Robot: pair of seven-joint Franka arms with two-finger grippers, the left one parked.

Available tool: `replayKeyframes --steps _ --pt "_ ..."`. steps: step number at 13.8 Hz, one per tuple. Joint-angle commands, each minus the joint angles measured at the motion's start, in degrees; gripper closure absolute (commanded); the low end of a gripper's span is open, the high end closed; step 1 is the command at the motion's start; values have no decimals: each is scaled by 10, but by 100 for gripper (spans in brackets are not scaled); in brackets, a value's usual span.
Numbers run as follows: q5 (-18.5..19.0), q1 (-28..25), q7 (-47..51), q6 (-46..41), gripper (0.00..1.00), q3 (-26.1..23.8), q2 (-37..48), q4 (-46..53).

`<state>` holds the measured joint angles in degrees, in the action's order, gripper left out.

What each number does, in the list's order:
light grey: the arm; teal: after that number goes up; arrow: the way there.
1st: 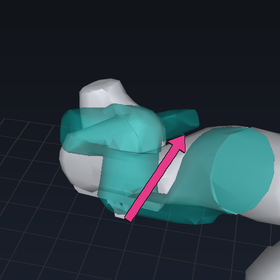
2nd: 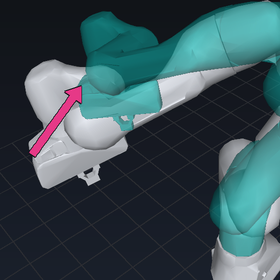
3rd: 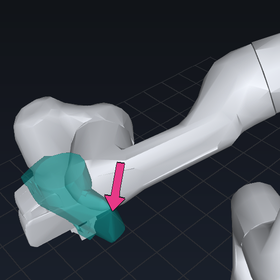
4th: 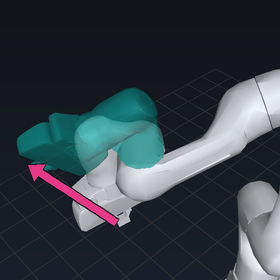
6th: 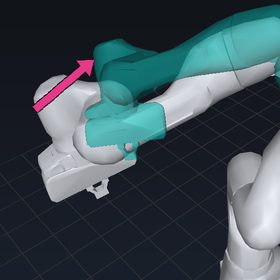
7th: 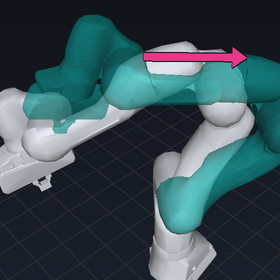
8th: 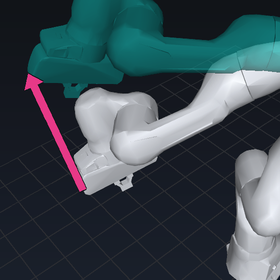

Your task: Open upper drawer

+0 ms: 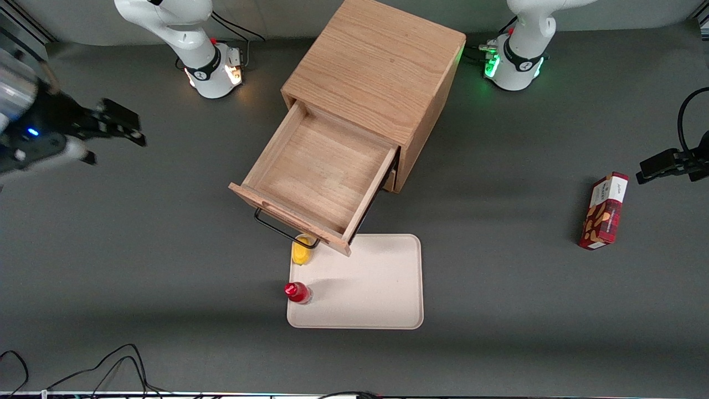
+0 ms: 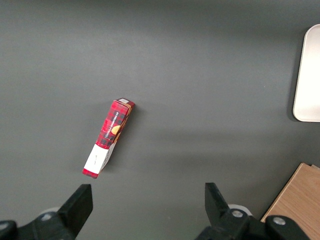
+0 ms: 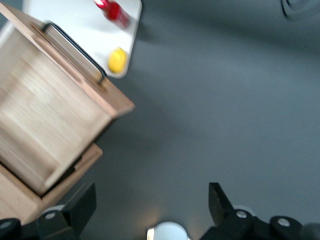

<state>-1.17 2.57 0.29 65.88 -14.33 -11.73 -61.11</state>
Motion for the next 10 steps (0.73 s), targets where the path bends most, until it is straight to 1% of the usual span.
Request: replayKeyframes --steps 1,3,5,7,8,10 --pt "7 -5 99 -15 0 18 106 -130" --pt "6 -2 104 41 0 32 193 -253" --pt "-15 -2 103 109 0 60 283 -385" --pt "-17 -2 101 171 0 97 356 -491" --pt "-17 -3 98 186 0 105 377 -520" --pt "-12 -3 95 187 0 105 377 -521"
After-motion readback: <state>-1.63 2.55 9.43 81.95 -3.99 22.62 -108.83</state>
